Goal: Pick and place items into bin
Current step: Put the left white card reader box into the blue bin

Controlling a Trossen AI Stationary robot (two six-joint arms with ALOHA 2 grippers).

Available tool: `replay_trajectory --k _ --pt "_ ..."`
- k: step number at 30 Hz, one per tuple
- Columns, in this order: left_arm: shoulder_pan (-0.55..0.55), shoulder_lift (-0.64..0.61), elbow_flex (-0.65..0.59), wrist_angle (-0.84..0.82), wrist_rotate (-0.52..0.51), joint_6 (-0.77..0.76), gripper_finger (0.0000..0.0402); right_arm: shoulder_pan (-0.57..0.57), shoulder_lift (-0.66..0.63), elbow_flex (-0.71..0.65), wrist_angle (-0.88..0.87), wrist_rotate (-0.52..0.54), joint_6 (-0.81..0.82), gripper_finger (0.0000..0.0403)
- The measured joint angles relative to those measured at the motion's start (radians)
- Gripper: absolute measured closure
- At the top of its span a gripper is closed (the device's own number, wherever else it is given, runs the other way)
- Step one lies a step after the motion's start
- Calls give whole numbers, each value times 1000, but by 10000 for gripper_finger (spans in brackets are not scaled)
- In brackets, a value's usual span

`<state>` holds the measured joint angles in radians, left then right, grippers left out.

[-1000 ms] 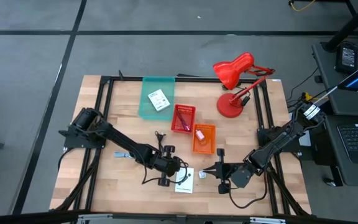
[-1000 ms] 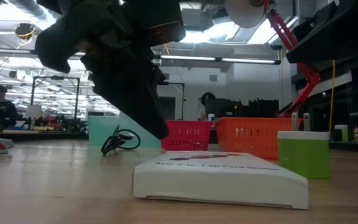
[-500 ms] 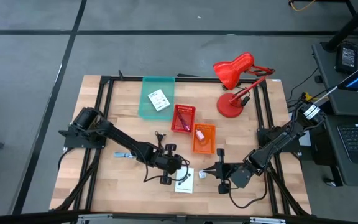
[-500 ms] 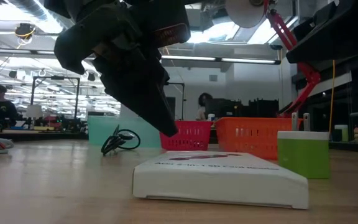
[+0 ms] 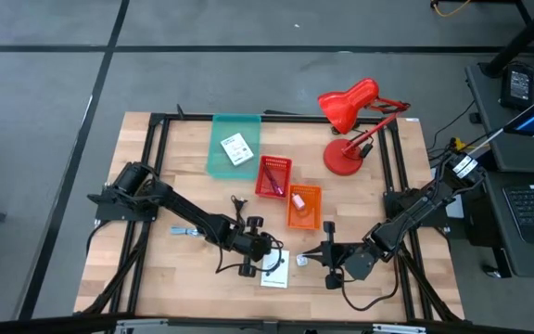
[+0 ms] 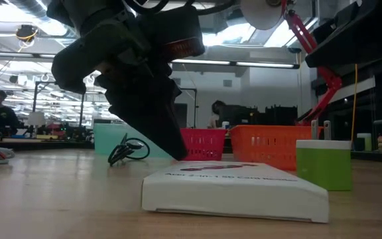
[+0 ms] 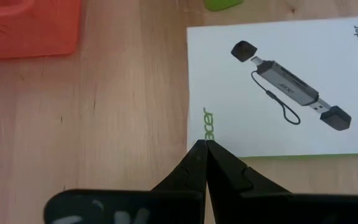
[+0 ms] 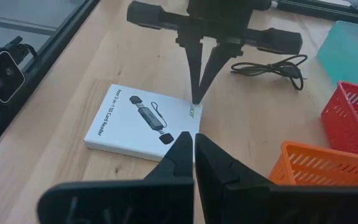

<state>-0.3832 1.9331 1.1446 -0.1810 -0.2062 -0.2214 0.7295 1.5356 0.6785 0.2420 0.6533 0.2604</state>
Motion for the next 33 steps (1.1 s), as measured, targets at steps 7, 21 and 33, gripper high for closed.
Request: replay_trajectory --k 7,21,33 --pt "1 2 0 -2 3 0 400 0 0 0 0 0 2 402" --pt "12 1 -23 6 26 -38 400 0 101 21 30 -1 -80 402" --pt "13 2 -24 2 27 -38 400 76 329 391 -401 -3 -109 395"
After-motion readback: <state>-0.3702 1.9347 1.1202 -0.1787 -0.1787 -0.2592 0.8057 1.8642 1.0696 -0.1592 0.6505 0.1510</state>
